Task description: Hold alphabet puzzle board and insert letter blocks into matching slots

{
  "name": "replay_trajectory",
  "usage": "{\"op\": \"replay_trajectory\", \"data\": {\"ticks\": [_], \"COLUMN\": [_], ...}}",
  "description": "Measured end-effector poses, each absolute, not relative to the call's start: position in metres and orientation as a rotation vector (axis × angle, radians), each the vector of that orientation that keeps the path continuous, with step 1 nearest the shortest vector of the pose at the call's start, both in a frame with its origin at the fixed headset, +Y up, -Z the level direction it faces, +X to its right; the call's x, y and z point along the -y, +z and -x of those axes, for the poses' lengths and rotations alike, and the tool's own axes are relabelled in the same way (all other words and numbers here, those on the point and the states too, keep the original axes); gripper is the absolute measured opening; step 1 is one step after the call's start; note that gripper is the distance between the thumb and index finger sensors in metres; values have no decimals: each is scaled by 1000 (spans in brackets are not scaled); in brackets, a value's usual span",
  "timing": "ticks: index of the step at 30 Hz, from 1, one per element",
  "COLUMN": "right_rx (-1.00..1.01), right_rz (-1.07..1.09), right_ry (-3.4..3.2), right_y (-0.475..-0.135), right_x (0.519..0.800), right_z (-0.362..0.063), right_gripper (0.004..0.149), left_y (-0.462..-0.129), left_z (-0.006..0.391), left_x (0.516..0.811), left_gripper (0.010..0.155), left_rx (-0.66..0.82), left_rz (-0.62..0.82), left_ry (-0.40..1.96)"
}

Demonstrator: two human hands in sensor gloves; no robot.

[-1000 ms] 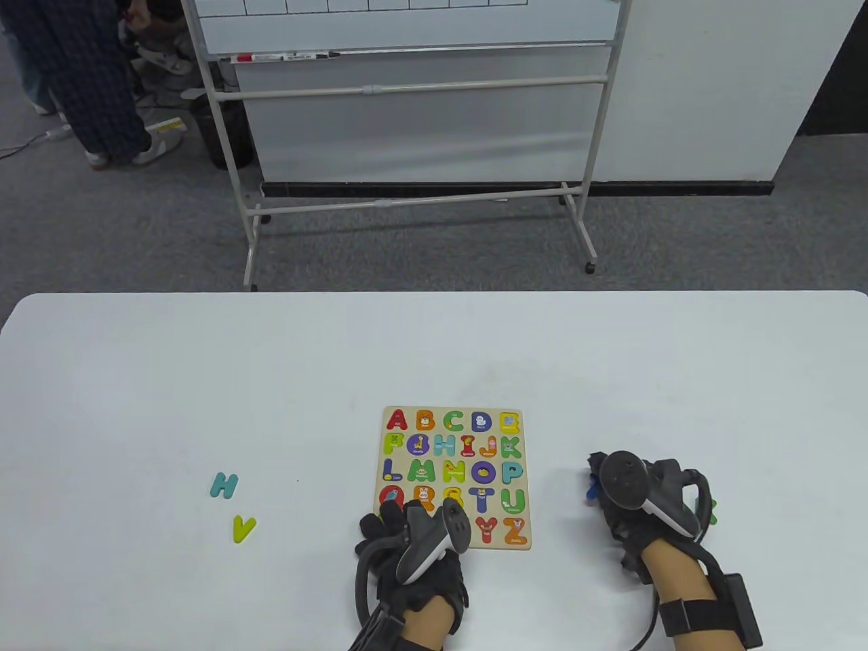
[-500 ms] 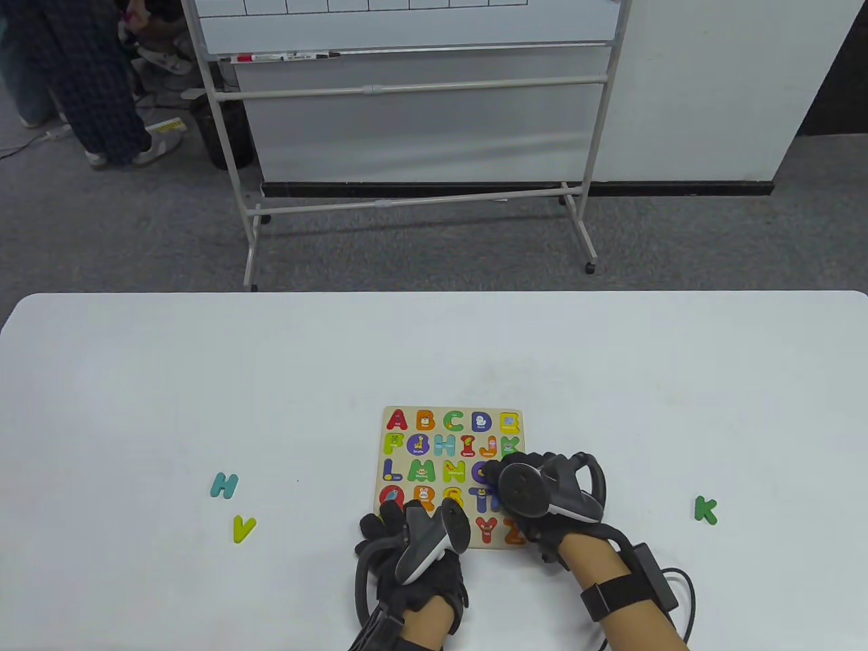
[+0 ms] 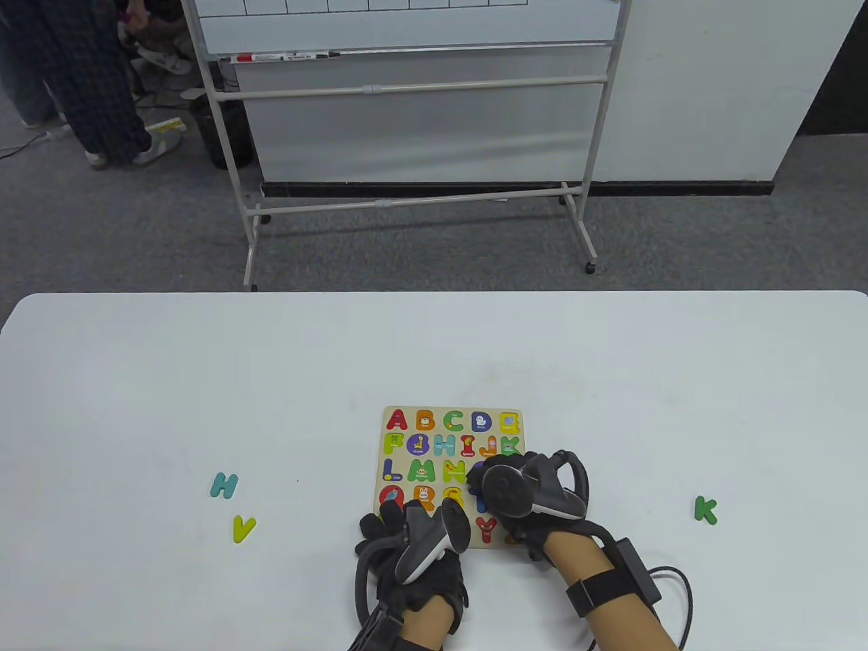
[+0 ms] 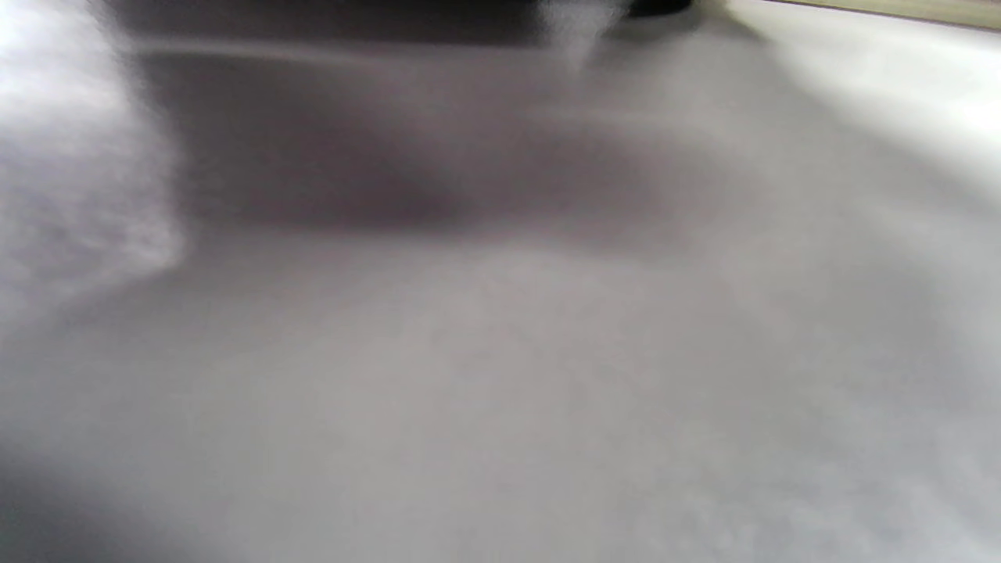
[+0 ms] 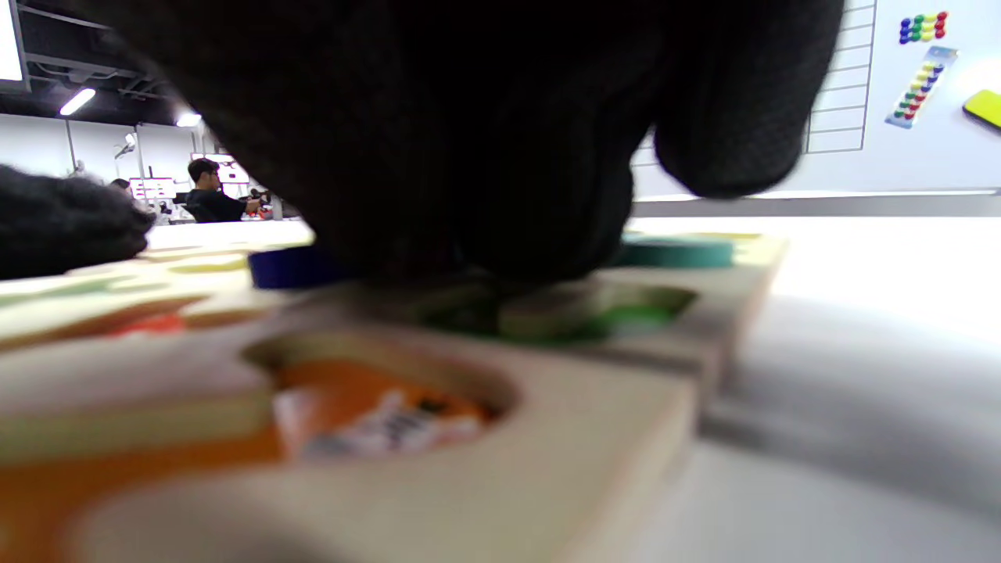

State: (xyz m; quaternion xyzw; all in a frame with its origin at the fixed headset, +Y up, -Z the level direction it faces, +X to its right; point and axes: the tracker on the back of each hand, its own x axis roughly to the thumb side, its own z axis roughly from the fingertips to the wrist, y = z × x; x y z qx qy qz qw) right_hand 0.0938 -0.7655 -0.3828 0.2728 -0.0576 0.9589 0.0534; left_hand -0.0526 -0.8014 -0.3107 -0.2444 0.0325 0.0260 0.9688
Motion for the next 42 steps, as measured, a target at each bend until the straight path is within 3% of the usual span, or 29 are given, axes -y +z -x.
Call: {"op": "replay_trajectory", "data": {"ticks": [11,15,19,23,28,35,38,42], "right_rx": [208,114,158,228,118,-154,-302,-349], "right_rz": [-850,-827,-758,-591,-245,233,344,378], "right_ry": [2913,2911,2855,2865,2960,2955,2920,2954], "right_y": [-383,-382,-379,-382,-384,-372,-365,-357], "right_x": [764,762,749,728,717,734,743,752], "right_z": [-93,-97,-110,-146,-220,-314,-337,-352], "right_gripper": [37,41,49,55,63,66,68,68], "left_y": [-310,-311,-311,-311,-311,-310,-310,-310], "left_z": [53,53,53,53,53,53,53,53], "left_x": [801,801,801,801,801,801,801,801], "left_gripper": [81,81,81,81,81,81,81,81], "left_rx": [-67,-67,-67,-66,-66,-65,-65,-65], "left_rz": [496,497,499,498,499,500,501,500], "left_ry": [53,54,55,54,53,52,52,54]}}
